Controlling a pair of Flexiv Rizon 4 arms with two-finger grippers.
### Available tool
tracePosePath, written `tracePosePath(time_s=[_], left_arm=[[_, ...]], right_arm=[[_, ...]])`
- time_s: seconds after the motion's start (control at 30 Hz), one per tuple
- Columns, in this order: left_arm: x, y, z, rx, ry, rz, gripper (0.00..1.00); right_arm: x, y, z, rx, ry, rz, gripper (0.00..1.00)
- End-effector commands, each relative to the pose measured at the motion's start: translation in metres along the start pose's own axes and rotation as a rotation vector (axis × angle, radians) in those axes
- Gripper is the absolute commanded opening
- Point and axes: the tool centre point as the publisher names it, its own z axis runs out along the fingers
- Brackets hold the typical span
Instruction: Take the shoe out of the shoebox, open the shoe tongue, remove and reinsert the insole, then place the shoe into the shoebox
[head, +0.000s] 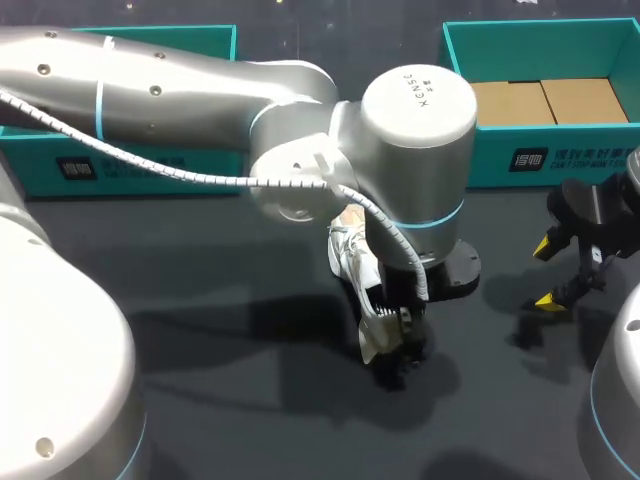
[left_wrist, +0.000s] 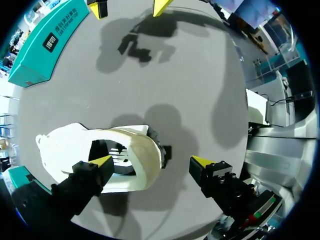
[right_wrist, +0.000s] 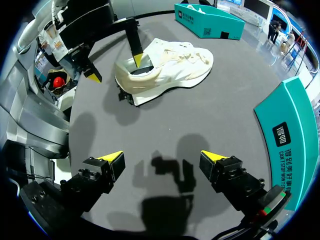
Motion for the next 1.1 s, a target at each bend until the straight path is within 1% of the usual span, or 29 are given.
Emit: tracePosePath(time_s=[0.03,0.17,0.5,0.6,0.63,0.67,0.77,0.97,1.1], left_arm=[[-0.001,-0.004,0.011,-0.009,0.005,-0.001,1.00],[-0.003,-0.005,0.019,-0.017,0.004,-0.012,0.91],[0.001,-0.005,0.032,-0.030,0.008,-0.040,0.85],[0.002,-0.005,0.036,-0.037,0.010,-0.055,0.78],[0.003,-0.005,0.038,-0.044,0.007,-0.063,0.72],[0.003,-0.005,0.038,-0.044,0.007,-0.065,0.69],[0.003,-0.003,0.039,-0.050,-0.004,-0.082,0.64],[0.001,0.002,0.041,-0.054,-0.010,-0.102,0.58],[0.003,0.001,0.042,-0.065,-0.022,-0.107,0.58]], right_arm=[[0.002,-0.001,0.000,0.000,-0.003,-0.001,1.00],[0.002,-0.001,0.000,0.000,-0.003,-0.001,1.00],[0.002,-0.001,0.000,0.000,-0.003,-0.001,1.00],[0.002,-0.001,0.000,0.000,-0.003,-0.001,1.00],[0.002,-0.001,0.000,0.000,-0.003,-0.001,1.00],[0.002,-0.001,0.000,0.000,-0.003,-0.001,1.00],[0.002,-0.001,0.000,0.000,-0.003,-0.001,1.00],[0.002,-0.001,0.000,0.000,-0.003,-0.001,1.00],[0.002,-0.001,0.000,0.000,-0.003,-0.001,1.00]])
